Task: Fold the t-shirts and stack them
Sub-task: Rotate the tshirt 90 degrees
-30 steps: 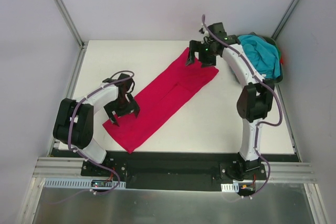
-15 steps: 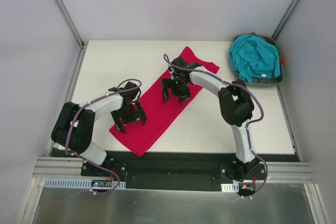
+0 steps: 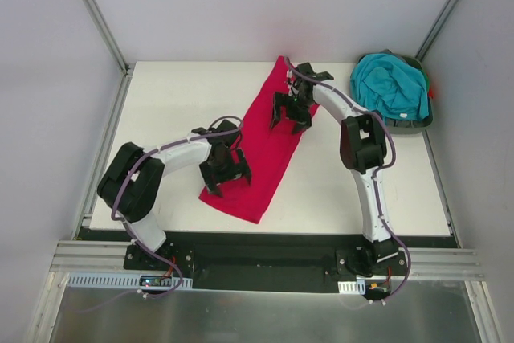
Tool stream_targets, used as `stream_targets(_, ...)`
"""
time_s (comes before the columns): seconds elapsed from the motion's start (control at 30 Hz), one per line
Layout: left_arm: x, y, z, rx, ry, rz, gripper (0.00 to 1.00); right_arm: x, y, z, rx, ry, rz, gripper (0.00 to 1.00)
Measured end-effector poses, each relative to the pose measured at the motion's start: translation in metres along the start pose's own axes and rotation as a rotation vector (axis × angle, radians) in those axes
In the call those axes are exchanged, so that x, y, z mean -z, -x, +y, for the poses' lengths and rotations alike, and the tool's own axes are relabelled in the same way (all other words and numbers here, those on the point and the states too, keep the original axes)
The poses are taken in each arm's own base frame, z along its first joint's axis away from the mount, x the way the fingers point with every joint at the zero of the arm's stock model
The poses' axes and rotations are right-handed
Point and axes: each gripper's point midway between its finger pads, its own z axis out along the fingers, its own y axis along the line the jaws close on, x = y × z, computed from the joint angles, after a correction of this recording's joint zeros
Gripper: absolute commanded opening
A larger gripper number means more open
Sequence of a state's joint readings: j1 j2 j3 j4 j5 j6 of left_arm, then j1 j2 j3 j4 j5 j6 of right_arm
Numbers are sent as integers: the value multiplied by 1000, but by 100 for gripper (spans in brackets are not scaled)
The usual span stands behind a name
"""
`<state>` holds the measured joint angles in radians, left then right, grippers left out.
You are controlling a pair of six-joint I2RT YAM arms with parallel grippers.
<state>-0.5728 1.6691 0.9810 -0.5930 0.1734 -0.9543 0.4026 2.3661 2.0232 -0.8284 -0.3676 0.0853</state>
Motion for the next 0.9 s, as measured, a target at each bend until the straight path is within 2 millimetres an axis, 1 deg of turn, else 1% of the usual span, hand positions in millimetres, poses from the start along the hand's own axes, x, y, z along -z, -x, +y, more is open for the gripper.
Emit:
stream_targets(0.03,0,1,-7,-8,-13,-1,99,1,9,-3,1,6,-11,96)
stream_targets(0.13,5,6,-28,-36,-48,-17,99,5,44,-16,36,16,-77,96)
stream_targets(0.23,14,10,-48,-69,-93,-36,99,10,76,-22,80,31,-147,96)
stream_targets(0.27,17,11,-54,-84,-111,-39,99,13,81,-23,94,34,-164,96)
stream_targets(0.33,22,11,-63,-107,-138,-46,99,20,84,-24,121,29,-181,96)
stream_targets(0.4,26,10,-66,-130,-157,-60,99,29,78,-22,162,4,-188,96)
stream_targets(0.43,30,9,-65,-139,-164,-68,99,36,69,-21,185,-14,-186,96)
stream_targets(0.47,34,9,-63,-145,-171,-82,99,45,56,-18,207,-33,-179,96)
stream_targets(0.57,51,2,-41,-159,-192,-149,99,79,10,-3,285,-68,-183,96)
stream_targets(0.6,56,-2,-31,-161,-198,-168,99,92,-11,4,322,-67,-201,96)
stream_targets(0.67,60,-9,-13,-161,-197,-195,98,115,-64,16,401,-52,-220,96)
stream_targets(0.7,59,-12,-3,-159,-190,-205,96,124,-91,22,444,-33,-232,96)
stream_targets(0.73,56,-15,6,-157,-179,-203,89,129,-118,29,490,-9,-241,96)
stream_targets(0.8,46,-20,22,-151,-141,-191,85,129,-162,38,568,44,-250,96)
stream_targets(0.83,42,-21,28,-151,-121,-185,83,123,-186,40,603,72,-239,96)
stream_targets(0.9,36,-22,34,-154,-96,-175,79,106,-227,41,647,105,-187,97)
